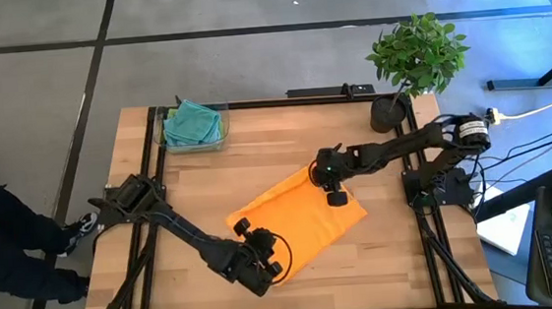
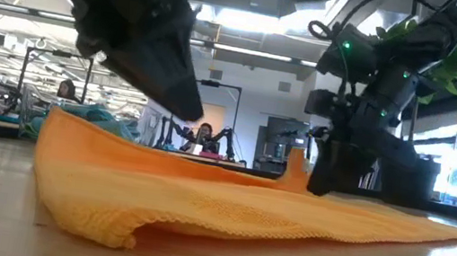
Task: Fold microfiber towels
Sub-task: Fold the orange microfiber cloth
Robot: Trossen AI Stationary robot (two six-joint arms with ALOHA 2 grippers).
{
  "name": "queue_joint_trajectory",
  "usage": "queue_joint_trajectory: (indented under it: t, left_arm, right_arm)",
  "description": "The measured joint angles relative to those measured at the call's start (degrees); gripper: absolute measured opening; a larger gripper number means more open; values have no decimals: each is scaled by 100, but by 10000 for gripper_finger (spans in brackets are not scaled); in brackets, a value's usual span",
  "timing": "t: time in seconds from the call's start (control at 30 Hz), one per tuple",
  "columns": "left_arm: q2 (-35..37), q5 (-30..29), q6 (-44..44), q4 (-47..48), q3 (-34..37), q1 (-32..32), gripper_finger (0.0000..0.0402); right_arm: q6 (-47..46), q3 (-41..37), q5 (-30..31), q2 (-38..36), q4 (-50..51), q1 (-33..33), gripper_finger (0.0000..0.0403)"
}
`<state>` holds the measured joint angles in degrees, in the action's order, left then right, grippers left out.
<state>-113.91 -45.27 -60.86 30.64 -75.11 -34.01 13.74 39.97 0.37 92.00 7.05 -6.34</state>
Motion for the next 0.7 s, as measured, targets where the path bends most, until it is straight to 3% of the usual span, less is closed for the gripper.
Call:
queue_joint_trajectory:
  t: [0.13,0.53,0.6,0.7]
  left_arm:
    - [-212,398,5,-113,2,55,48]
    - [-638,707,119,-443,2,61,44]
    - [-626,744,266,-441,-1,14,44]
    - [-508,712,665,-335,-1,-210,38]
  right_arm:
    - [-137,39,1,-133,106,1,119]
    - [-127,44,1,-267,-382,-121,119]
    - [27,44,-563,-314,-209,-107,119]
    - [146,43,-2224,-436,-131,180,112]
